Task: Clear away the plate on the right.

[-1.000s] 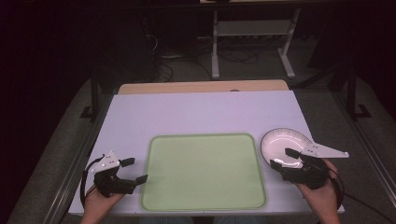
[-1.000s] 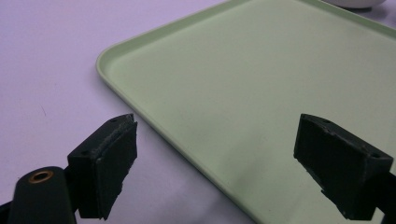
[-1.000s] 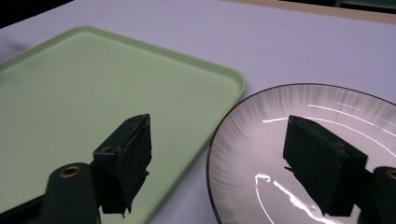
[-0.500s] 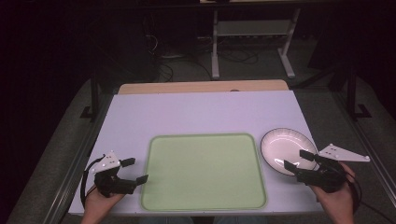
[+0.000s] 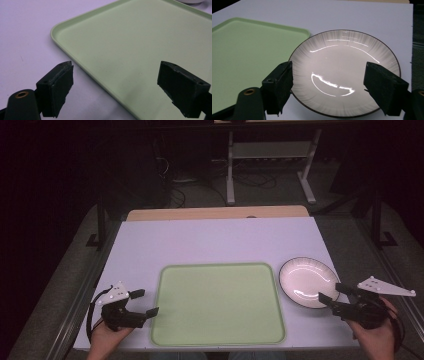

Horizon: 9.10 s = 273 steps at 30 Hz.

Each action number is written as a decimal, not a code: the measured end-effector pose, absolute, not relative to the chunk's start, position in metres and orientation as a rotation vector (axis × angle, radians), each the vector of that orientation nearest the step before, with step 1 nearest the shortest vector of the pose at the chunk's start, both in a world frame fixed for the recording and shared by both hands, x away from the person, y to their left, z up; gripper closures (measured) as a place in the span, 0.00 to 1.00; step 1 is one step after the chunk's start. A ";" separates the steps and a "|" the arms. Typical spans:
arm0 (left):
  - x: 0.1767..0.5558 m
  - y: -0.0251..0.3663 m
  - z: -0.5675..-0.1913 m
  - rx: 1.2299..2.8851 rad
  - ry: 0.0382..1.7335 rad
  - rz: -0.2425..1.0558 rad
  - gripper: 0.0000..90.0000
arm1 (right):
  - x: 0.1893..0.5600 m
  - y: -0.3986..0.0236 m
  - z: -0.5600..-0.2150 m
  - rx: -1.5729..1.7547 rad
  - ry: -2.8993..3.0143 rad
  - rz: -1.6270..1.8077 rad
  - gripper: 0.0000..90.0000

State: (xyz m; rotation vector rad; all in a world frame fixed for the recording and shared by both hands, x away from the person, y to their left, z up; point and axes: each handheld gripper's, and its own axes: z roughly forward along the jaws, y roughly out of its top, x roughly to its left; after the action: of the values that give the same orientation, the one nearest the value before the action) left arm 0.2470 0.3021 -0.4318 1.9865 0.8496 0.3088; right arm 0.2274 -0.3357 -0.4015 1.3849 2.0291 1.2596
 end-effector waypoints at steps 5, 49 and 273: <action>0.247 0.302 -0.432 1.988 0.849 0.309 0.15 | 0.228 -0.345 -0.402 1.415 2.016 1.250 0.25; 0.249 0.302 -0.432 1.986 0.846 0.302 0.15 | 0.309 -0.394 -0.439 2.049 1.948 1.111 0.62; 0.249 0.308 -0.431 1.944 0.858 0.284 0.15 | 0.348 -0.136 -0.453 1.980 2.412 1.366 0.92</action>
State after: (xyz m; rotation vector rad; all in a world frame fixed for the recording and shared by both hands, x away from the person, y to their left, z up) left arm 0.2495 0.3076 -0.4314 1.9436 0.8580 0.2845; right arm 0.3479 -0.1361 -0.4533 1.9802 2.4121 1.3664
